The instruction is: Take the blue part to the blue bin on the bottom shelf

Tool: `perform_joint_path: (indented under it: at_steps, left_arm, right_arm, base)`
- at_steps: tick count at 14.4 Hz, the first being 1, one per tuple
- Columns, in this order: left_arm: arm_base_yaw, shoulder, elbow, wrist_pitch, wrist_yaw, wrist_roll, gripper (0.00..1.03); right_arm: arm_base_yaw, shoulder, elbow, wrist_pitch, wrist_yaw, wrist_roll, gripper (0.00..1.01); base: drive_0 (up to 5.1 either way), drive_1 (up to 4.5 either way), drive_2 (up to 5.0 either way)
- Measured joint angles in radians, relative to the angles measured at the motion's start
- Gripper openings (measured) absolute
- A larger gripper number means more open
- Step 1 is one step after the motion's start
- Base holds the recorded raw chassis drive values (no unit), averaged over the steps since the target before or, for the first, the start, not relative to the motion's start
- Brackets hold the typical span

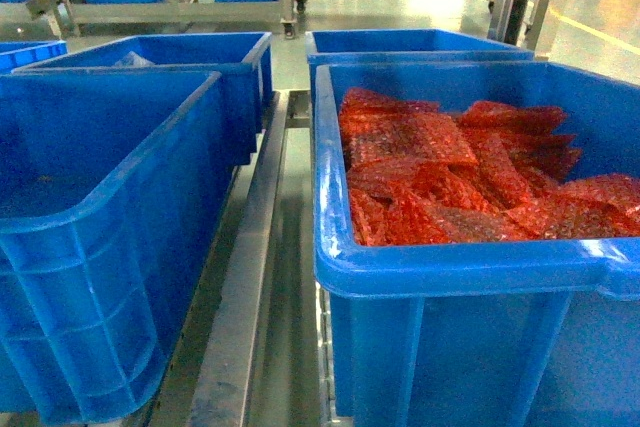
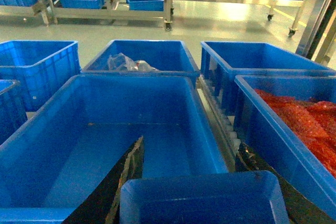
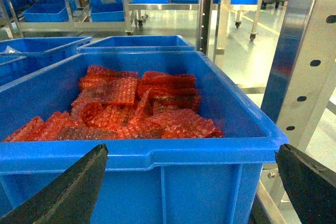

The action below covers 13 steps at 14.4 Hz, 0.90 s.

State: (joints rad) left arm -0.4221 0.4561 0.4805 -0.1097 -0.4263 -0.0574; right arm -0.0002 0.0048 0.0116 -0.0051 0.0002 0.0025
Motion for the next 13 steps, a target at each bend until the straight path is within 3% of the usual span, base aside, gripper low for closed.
perform_joint_path:
  at_steps: [13]
  left_arm:
    - [0.000, 0.000, 0.000, 0.000, 0.000, 0.000, 0.44]
  right_arm:
    - [0.000, 0.000, 0.000, 0.000, 0.000, 0.000, 0.98]
  base:
    - [0.0, 0.00, 0.0]
